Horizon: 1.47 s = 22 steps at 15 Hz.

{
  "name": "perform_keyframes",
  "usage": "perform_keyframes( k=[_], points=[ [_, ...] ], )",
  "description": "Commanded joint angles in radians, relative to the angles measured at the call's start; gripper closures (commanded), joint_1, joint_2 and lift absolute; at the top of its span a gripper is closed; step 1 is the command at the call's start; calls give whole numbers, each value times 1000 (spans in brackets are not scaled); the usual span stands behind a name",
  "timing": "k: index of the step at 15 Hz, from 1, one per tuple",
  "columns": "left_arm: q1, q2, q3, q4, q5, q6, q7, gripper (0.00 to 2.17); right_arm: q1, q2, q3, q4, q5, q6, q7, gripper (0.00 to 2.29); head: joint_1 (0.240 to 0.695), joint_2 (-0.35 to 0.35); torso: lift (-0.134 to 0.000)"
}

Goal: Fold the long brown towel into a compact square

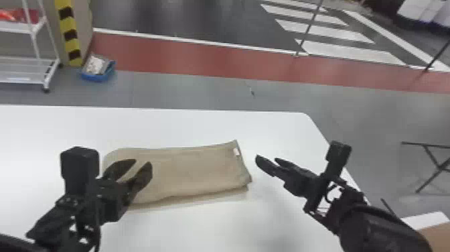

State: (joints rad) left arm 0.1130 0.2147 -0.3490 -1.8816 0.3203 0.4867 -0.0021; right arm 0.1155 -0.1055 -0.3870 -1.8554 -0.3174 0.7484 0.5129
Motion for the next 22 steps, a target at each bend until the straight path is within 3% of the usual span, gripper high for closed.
perform_keyframes(
  k=[1,4,9,12,18,22],
  points=[
    [-24,-5,-24,39,-9,19,-12,1656,-31,9,79,-2,52,52,-16,215,695,-288,-124],
    [-30,-3,-22,65,-30,28,-27,1656,-82,13,146,-25,124,119,-56,211,695,-256,-124],
    [-30,2,-21,102,-33,28,-36,1659,-149,4,177,5,142,223,-82,211,695,-210,-124],
    [-42,-5,-15,102,-24,77,-56,1659,-180,-2,200,22,204,282,-103,211,695,-211,-124],
    [-38,2,-21,110,-23,77,-58,1656,-226,-19,217,84,251,352,-99,218,695,-229,-124],
    [-33,6,-16,105,-21,83,-68,1659,-244,-25,254,102,254,392,-94,407,695,-228,-124]
  ],
)
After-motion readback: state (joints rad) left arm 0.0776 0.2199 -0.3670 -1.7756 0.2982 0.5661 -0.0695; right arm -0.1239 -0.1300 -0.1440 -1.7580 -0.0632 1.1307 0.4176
